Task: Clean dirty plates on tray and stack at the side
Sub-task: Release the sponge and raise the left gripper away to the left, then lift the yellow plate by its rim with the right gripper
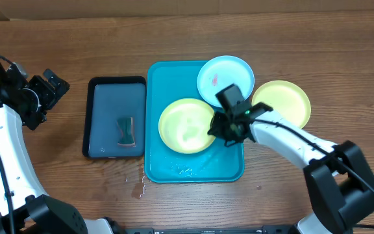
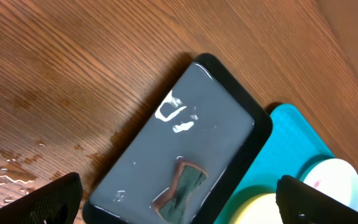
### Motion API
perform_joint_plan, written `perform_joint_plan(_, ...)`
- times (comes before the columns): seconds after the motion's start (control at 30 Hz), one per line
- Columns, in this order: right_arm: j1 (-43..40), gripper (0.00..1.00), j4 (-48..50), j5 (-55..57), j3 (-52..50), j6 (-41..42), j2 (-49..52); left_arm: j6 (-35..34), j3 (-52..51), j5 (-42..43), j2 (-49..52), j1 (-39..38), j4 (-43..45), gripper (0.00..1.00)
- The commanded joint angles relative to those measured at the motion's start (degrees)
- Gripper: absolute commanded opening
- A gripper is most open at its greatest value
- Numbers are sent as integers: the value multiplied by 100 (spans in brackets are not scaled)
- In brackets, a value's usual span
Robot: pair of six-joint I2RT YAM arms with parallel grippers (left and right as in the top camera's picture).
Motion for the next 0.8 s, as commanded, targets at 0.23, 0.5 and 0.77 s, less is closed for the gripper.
perform_joint_plan(0.23,210,4,-319,402,1725,-109,-321,-85,79,-144,-15,22,-9,100)
perform_joint_plan(0.5,1056,4,861,1366,1757,236,369,-85,79,-144,-15,22,-9,100)
perform_joint_plan(0.77,1875,4,2081,2634,1757,-26,1158,-85,79,-144,-15,22,-9,100)
